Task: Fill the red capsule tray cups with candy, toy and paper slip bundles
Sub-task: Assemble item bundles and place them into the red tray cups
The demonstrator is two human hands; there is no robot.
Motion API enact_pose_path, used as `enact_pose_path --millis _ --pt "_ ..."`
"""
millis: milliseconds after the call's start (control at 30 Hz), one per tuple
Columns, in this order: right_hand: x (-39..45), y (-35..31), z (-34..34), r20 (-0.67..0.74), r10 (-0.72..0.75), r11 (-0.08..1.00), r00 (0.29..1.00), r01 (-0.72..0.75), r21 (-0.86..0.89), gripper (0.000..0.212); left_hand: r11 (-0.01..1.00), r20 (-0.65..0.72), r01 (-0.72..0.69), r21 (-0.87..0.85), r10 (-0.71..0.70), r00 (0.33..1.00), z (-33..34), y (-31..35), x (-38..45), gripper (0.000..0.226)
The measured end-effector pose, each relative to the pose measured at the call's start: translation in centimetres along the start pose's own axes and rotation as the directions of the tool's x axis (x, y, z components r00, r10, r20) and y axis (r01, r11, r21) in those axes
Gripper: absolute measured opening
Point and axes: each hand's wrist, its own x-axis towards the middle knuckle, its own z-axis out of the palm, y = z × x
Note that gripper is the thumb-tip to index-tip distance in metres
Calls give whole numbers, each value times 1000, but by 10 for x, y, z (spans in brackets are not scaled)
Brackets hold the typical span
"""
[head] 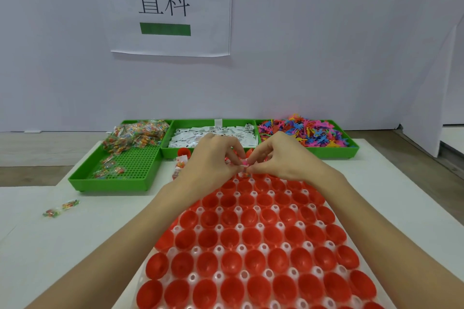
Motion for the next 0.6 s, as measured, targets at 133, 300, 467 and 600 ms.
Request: enact_pose_path --millis 133,300,467,600 --pt "2 -4 3 -16 -12 999 1000 12 -38 14 996 59 -57 68 53 997 -1 -2 5 17" --pt "-1 -5 9 -46 -10 998 999 7 -62 13 982 126 -147 121 131 983 -2 -6 8 13" --pt "0 -5 11 -38 -24 995 999 20 -102 13 980 121 -156 121 141 983 -1 -10 8 13" --pt "2 -6 7 -15 -45 988 999 42 -146 15 977 104 -172 129 160 982 0 -11 7 14"
